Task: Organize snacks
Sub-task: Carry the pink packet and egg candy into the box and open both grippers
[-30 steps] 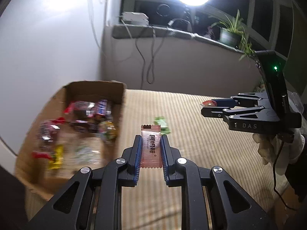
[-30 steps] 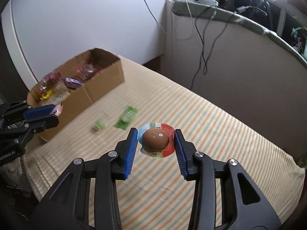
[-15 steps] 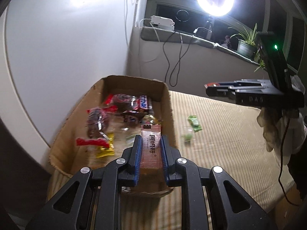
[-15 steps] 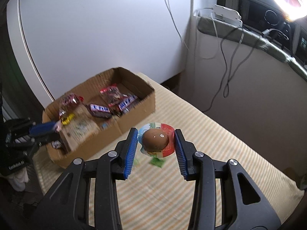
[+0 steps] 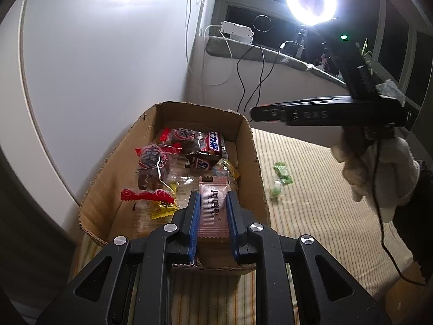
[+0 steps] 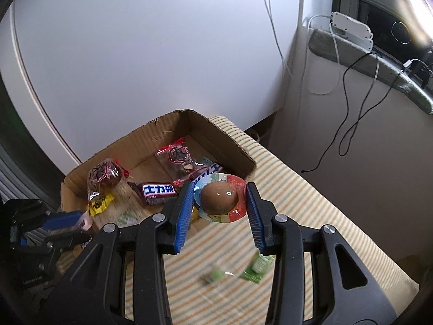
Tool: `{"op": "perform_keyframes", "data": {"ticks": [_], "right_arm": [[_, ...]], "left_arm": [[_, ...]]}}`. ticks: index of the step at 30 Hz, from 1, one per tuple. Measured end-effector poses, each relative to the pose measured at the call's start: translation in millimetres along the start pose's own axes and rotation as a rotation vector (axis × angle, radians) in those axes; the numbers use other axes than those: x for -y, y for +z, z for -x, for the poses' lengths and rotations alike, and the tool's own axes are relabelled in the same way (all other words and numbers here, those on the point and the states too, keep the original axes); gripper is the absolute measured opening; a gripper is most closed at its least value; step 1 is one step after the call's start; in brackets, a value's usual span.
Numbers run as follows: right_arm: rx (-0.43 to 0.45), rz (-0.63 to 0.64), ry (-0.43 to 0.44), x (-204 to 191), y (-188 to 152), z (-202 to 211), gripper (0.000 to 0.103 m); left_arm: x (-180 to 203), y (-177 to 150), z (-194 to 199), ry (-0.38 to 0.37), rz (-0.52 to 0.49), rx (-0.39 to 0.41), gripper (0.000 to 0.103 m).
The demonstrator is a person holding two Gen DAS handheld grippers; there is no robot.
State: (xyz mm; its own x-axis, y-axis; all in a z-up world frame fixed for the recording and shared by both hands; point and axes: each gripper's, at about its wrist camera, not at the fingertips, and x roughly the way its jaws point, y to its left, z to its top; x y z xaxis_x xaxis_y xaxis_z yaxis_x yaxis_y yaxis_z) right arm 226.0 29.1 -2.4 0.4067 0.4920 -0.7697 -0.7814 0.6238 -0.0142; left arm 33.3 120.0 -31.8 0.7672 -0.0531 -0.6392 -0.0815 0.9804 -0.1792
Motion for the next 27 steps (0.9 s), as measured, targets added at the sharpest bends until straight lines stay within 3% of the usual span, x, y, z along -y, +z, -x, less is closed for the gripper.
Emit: {"op": "perform_keyframes", "data": {"ticks": [12, 16, 18, 20, 27], "right_arm": [[-0.031, 0.010, 0.006, -8.9, 11.0, -27.0, 0.042], [-0.027, 0.014, 0.005, -10.0, 12.7, -26.4, 0.049], [-0.017, 0.011, 0.006, -9.1, 12.8, -22.9, 0.060], [-0.005, 0.008, 0.006, -8.1, 12.6, -19.7, 0.065], [0.020, 0.000, 0.002, -2.3, 9.1, -6.3, 0.075]], "left_arm": [[-4.7, 2.2, 2.4, -0.004, 0.008, 0.003, 0.019], [-5.2, 3.4, 2.5, 0.004, 0.013, 0.007, 0.021], [-4.9, 3.7, 3.2, 0.010, 0.013, 0.008, 0.032], [-5.1, 4.2, 3.1, 0.016, 0.013, 0.010, 0.037], [-3.3, 4.0, 7.7, 0.021, 0.021, 0.019, 0.037]]}}
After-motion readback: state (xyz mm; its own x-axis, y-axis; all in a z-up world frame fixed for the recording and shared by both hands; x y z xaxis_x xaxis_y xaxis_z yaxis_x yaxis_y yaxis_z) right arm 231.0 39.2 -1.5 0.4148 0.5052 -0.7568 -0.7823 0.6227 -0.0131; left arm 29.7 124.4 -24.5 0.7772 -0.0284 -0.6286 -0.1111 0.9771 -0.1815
